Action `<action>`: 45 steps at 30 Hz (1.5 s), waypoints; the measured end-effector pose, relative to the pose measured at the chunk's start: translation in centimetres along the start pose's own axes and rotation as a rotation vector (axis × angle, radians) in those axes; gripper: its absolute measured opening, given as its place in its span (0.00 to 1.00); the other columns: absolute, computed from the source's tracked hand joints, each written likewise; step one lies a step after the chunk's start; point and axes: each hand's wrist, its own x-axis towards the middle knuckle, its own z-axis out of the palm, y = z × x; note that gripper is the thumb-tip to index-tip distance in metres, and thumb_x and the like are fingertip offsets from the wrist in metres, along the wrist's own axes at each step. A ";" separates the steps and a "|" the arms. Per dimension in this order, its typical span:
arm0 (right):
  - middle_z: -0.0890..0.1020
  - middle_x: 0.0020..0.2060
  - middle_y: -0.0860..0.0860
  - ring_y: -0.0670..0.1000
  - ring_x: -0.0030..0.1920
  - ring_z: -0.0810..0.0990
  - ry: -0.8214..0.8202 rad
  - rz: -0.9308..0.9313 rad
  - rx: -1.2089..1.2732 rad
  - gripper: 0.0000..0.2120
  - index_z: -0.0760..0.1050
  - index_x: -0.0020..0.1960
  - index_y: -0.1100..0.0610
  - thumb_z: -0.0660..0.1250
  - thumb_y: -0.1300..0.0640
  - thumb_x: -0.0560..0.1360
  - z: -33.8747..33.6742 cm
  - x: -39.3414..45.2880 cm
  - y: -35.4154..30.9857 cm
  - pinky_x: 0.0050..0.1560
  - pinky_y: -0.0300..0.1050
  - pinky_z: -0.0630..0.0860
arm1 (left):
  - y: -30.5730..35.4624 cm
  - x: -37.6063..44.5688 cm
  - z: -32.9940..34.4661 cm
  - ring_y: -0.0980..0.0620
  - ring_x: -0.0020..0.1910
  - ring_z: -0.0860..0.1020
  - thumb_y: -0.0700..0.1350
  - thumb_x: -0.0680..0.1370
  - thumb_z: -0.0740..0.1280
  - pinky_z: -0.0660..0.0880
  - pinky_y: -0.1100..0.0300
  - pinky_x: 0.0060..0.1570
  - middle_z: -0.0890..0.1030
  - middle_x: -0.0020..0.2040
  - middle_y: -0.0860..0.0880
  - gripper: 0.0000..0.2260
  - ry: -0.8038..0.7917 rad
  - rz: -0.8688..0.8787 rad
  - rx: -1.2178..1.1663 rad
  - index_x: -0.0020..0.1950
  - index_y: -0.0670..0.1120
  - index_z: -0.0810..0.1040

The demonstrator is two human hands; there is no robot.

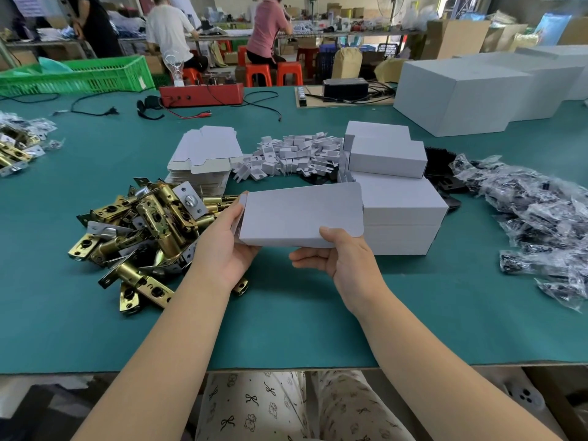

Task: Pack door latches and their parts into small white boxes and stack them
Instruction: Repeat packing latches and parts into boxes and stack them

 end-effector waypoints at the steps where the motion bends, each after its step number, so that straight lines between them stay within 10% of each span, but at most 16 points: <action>1: 0.84 0.33 0.58 0.58 0.34 0.83 0.000 -0.005 -0.004 0.10 0.76 0.47 0.59 0.59 0.55 0.74 0.0 0.0 0.0 0.60 0.62 0.73 | 0.0 0.0 0.0 0.54 0.41 0.82 0.47 0.80 0.65 0.77 0.63 0.35 0.85 0.47 0.50 0.08 -0.011 0.000 0.005 0.47 0.50 0.85; 8: 0.85 0.36 0.55 0.53 0.38 0.84 -0.012 0.054 -0.183 0.14 0.74 0.58 0.62 0.55 0.56 0.80 0.0 -0.5 0.2 0.52 0.39 0.75 | 0.3 -0.5 0.3 0.52 0.44 0.83 0.47 0.79 0.68 0.80 0.59 0.41 0.85 0.48 0.48 0.06 -0.076 0.035 0.011 0.51 0.49 0.84; 16: 0.86 0.36 0.53 0.53 0.41 0.85 0.000 0.000 -0.258 0.14 0.74 0.55 0.61 0.56 0.54 0.78 0.2 -0.7 -0.1 0.64 0.56 0.72 | -0.4 -0.9 0.5 0.46 0.64 0.74 0.60 0.80 0.54 0.68 0.46 0.65 0.78 0.65 0.46 0.22 -0.286 0.106 0.322 0.68 0.51 0.74; 21: 0.83 0.43 0.50 0.55 0.37 0.84 0.049 -0.127 -0.245 0.26 0.67 0.66 0.55 0.64 0.48 0.70 0.5 -1.1 -0.4 0.42 0.46 0.81 | -0.5 -0.8 0.8 0.49 0.49 0.78 0.47 0.82 0.60 0.81 0.50 0.44 0.80 0.53 0.45 0.10 -0.147 0.028 0.391 0.61 0.50 0.77; 25: 0.77 0.51 0.42 0.51 0.49 0.79 0.111 -0.395 -0.320 0.29 0.63 0.66 0.34 0.66 0.40 0.67 0.2 -1.4 -0.7 0.46 0.43 0.78 | -0.3 -0.6 0.6 0.55 0.29 0.77 0.46 0.79 0.67 0.66 0.66 0.18 0.78 0.41 0.47 0.06 0.036 -0.092 0.277 0.53 0.45 0.77; 30: 0.78 0.46 0.35 0.41 0.51 0.76 0.109 -0.454 -0.263 0.13 0.72 0.59 0.46 0.59 0.47 0.76 0.0 -1.3 -1.0 0.59 0.40 0.72 | -0.2 -0.3 1.1 0.53 0.29 0.75 0.44 0.78 0.67 0.66 0.66 0.21 0.77 0.31 0.49 0.05 0.081 -0.147 0.390 0.42 0.46 0.75; 35: 0.80 0.39 0.37 0.41 0.41 0.77 0.298 -0.541 -0.320 0.10 0.79 0.43 0.40 0.59 0.45 0.76 -0.1 -1.2 -1.0 0.43 0.37 0.75 | -0.6 -0.3 1.8 0.54 0.18 0.63 0.50 0.79 0.64 0.54 0.70 0.18 0.68 0.24 0.50 0.11 0.028 -0.188 0.628 0.38 0.48 0.70; 41: 0.81 0.49 0.50 0.50 0.52 0.78 0.166 -0.505 -0.267 0.10 0.78 0.50 0.43 0.59 0.51 0.76 0.3 -0.7 -1.1 0.60 0.53 0.74 | -0.4 -0.6 1.3 0.56 0.18 0.60 0.45 0.81 0.55 0.51 0.73 0.18 0.65 0.27 0.50 0.11 -0.079 -0.243 0.556 0.39 0.48 0.68; 45: 0.77 0.50 0.47 0.46 0.51 0.77 0.191 -0.647 -0.280 0.13 0.72 0.56 0.38 0.63 0.54 0.76 0.6 -1.0 -1.0 0.54 0.42 0.72 | -0.4 -0.2 1.1 0.58 0.18 0.61 0.42 0.81 0.48 0.52 0.72 0.16 0.66 0.26 0.51 0.15 -0.056 -0.267 0.489 0.38 0.48 0.67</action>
